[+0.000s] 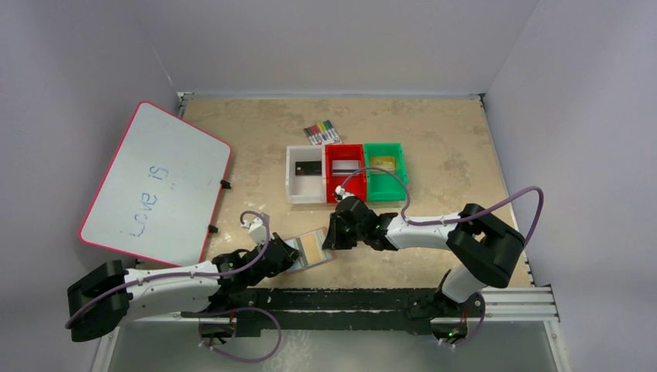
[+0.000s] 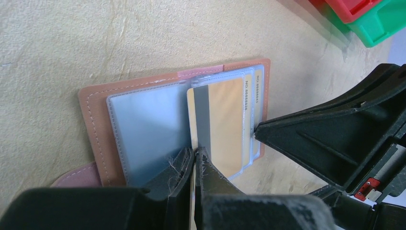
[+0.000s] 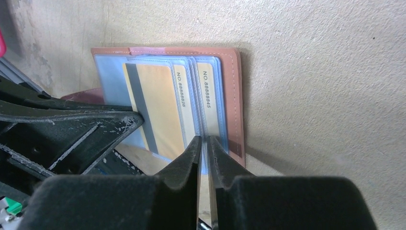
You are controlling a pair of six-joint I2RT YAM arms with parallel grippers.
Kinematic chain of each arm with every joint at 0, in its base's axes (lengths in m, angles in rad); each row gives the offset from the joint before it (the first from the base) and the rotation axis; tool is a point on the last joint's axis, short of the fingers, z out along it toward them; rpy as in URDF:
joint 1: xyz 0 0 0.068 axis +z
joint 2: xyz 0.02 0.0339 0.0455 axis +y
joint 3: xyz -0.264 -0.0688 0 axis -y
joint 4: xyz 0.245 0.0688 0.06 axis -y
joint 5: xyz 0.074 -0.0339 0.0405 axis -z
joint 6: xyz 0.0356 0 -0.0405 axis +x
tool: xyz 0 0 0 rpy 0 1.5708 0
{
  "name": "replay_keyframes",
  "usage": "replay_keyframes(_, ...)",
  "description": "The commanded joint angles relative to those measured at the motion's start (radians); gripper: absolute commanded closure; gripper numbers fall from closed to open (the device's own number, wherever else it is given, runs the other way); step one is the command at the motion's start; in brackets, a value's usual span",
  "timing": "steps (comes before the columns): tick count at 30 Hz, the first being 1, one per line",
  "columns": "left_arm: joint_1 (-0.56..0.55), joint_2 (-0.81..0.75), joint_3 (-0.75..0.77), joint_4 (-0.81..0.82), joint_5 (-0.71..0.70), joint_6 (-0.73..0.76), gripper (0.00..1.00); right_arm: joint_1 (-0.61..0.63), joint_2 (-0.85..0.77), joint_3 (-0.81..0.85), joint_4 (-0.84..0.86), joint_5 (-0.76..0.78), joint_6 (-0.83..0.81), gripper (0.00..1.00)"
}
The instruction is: Take the credit cards out of the card holder
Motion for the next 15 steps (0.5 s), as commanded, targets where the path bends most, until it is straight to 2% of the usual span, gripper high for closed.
replay_keyframes(1, -0.001, 0.0, 0.016, -0.111, -0.042, 0.042, 1.0, 0.0, -0.017, 0.015, -0.098, 0.074, -0.007, 0.87)
replay_keyframes(5, -0.002, 0.011, 0.024, -0.092, -0.038, 0.051, 1.0, 0.002, -0.086, 0.032, -0.063, 0.087, -0.065, 0.84)
replay_keyframes(8, -0.002, 0.024, 0.03, -0.075, -0.033, 0.055, 1.0, 0.005, -0.098, 0.046, -0.025, 0.033, -0.084, 0.81)
replay_keyframes(15, -0.002, 0.039, 0.038, -0.064, -0.03, 0.058, 1.0, 0.03, 0.015, 0.092, 0.065, -0.069, -0.092, 0.79)
